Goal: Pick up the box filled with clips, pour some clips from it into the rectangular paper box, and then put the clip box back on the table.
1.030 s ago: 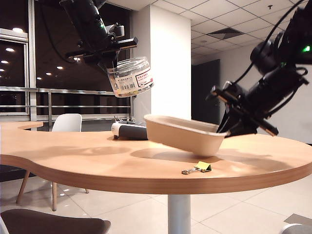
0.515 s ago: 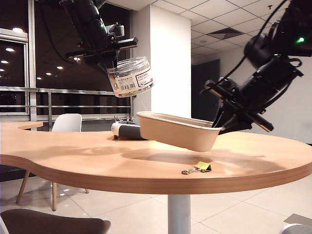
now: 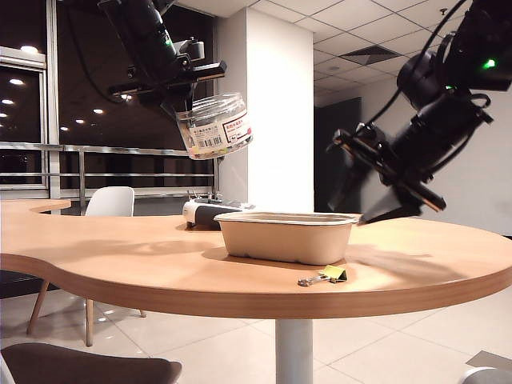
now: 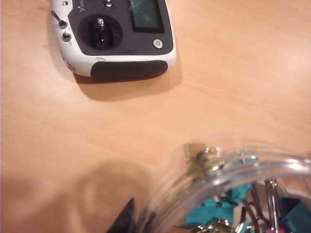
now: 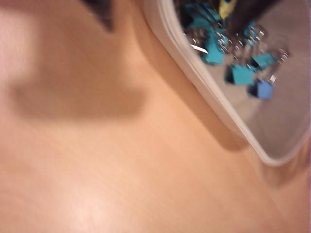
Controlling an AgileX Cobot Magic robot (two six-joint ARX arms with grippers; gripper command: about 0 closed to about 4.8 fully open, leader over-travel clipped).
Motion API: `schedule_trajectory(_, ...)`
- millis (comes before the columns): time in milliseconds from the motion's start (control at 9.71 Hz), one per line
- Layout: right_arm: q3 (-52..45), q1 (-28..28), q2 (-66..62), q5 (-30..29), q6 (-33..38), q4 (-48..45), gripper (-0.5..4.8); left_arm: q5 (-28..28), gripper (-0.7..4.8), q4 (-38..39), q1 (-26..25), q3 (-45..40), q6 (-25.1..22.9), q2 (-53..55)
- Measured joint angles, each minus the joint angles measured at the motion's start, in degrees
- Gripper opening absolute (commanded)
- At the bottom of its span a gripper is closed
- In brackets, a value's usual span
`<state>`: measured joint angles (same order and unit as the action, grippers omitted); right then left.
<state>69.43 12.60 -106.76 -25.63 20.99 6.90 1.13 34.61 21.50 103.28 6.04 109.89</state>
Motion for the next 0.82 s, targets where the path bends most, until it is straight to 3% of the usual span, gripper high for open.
schedule_trajectory(309,3.56,-0.33,0.28,0.07,-0.09,2.62,3.12,0.0,-0.05,0.11,0.0,0.0,0.0,0.0)
schedule_trajectory(618,8.35,-1.99,5.38,0.09,-5.57,8.46,3.12,0.0,-0.05,0.66,0.0,0.0,-0.02,0.0)
schedule_trajectory(824,8.68,-2.12,15.15,-1.11,-22.47,29.4,3.12,-0.92,-0.05,0.81,0.0,0.02,0.0,0.0)
